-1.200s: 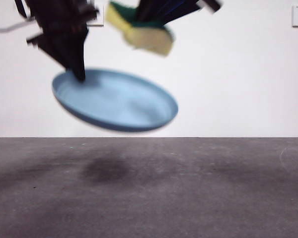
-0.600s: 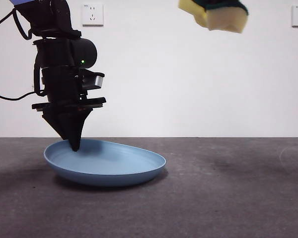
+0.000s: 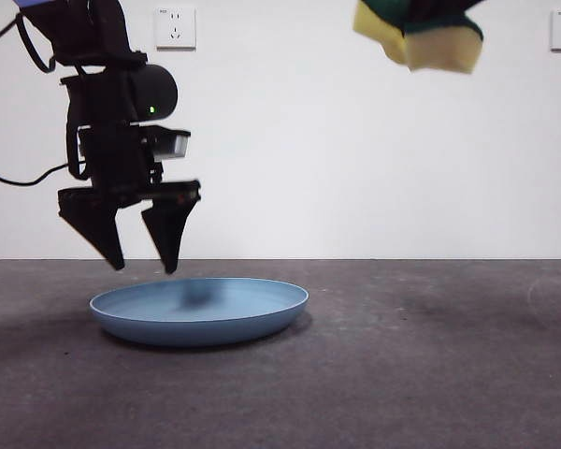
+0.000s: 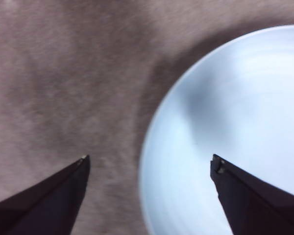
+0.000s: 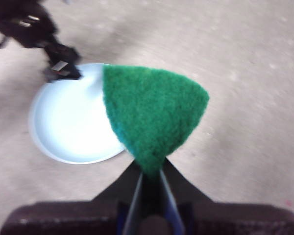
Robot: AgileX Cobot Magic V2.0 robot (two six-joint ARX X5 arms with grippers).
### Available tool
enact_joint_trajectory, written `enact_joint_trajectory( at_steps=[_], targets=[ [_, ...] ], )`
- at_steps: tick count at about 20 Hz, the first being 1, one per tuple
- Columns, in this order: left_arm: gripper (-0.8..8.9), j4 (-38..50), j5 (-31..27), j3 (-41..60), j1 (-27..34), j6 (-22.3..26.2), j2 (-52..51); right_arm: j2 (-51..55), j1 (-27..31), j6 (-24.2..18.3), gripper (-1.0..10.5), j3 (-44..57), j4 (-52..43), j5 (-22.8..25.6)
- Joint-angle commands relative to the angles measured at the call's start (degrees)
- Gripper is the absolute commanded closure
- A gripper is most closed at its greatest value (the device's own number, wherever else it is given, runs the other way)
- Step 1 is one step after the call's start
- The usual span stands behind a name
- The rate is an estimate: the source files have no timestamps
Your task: Pick up the plate,pick up the cloth,clean the plate with the cloth
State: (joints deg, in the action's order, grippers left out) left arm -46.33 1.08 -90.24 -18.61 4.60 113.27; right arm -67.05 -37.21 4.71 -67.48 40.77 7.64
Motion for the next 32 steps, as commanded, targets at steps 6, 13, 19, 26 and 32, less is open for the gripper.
enact_joint_trajectory(
  at_steps=[6, 13, 19, 26, 32],
  targets=[
    [4.06, 4.8, 3.4, 0.0, -2.2, -1.6, -21.9, -15.9, 9.0, 0.3, 9.6, 0.5, 0.5, -0.2],
    [4.07, 7.7, 3.1, 3.8, -4.7, -2.1, -39.5, -31.8, 13.0, 0.1, 9.6, 0.5, -7.4, -1.3],
    [4.09, 27.0, 0.4, 29.6, -7.0, -6.6, -58.2, -38.0, 15.3, -0.8, 9.6, 0.5, -8.2, -6.3],
    [4.1, 23.3, 0.2, 30.6, -7.3, -6.5, -64.5, -37.9, 15.5, -0.7, 7.2, 0.4, -7.9, -6.7],
    [4.1, 20.7, -0.2, 30.6, -7.3, -6.3, -64.5, -35.8, 15.4, -0.5, 6.8, 0.4, -7.5, -9.3]
  ],
)
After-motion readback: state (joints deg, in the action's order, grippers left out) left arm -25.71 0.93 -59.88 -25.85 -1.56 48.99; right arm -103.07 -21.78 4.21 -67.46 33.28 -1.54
